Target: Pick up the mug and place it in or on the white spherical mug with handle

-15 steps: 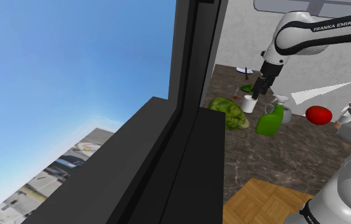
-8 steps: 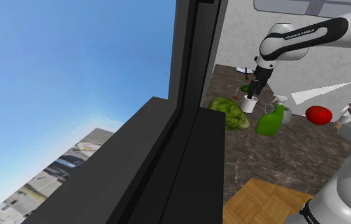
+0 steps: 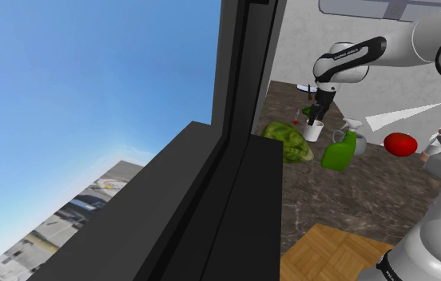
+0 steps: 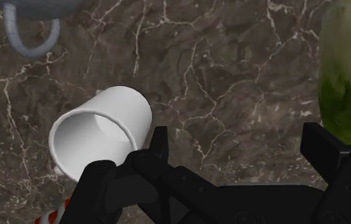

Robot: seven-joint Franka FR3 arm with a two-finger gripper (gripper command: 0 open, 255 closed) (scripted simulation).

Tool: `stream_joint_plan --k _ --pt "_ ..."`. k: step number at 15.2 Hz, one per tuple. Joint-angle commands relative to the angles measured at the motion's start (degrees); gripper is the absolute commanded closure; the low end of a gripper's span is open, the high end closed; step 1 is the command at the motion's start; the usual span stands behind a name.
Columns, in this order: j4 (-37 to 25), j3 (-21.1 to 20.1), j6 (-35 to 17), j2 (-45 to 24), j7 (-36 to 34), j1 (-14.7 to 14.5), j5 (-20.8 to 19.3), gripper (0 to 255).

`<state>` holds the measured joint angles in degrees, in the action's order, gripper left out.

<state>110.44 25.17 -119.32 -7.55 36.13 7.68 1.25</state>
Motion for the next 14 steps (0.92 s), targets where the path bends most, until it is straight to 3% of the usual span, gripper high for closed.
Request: stream_joint_plan --k 1,7,14 --pt "-4.0 0.4 0.0 -4.4 2.4 1.3 1.8 0" --pt "-18.3 -0.1 1.6 -18.5 7.9 6.7 7.0 0" --pt "-16.1 -0.7 -2.7 -20.8 8.6 7.2 8.1 0"
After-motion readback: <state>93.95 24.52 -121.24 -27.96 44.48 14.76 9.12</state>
